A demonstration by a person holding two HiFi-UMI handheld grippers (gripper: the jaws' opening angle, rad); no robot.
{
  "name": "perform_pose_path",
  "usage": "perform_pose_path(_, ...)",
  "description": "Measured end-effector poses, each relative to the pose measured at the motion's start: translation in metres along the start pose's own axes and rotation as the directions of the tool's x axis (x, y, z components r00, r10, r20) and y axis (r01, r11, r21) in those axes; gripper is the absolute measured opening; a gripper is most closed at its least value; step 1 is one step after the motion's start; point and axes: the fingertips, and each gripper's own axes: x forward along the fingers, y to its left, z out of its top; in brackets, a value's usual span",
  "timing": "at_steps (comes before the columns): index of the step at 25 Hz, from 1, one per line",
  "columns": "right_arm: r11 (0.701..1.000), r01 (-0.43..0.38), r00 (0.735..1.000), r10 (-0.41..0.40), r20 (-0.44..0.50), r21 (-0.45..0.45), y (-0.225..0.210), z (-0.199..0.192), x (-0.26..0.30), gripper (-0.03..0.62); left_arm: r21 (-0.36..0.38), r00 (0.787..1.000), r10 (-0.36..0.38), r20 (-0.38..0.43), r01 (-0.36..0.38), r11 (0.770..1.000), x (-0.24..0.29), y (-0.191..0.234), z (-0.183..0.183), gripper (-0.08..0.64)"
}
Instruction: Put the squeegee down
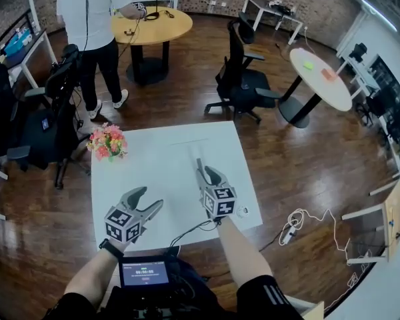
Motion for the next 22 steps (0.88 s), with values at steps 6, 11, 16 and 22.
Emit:
perform_pose_path(6, 1.0, -0.015, 0.998, 0.013, 0.056, 0.025, 0.042, 0.008, -0.056, 0.161, 0.024, 0.999, -0.038, 0.019, 0.037, 0.999, -0.033, -0.027, -0.003, 0.305)
perform_pose_path(11, 0.997, -0.055, 0.996, 0.051, 0.079, 0.056, 0.084, 0.004, -0.108, 0.155, 0.047, 0.997, -0.067, 0.04, 0.065, 0.997, -0.068, -0.051, -0.008, 0.305)
perform_pose_path(16, 0.997, -0.044, 0.994, 0.037, 0.105, 0.066, 0.117, 0.002, -0.156, 0.109, 0.058, 0.994, -0.093, 0.056, 0.09, 0.994, -0.101, -0.07, -0.018, 0.305)
perform_pose_path(22, 0.998, -0.053, 0.993, 0.048, 0.109, 0.038, 0.16, -0.005, -0.203, 0.095, 0.089, 0.991, -0.129, 0.046, 0.124, 0.988, -0.138, -0.092, -0.035, 0.305)
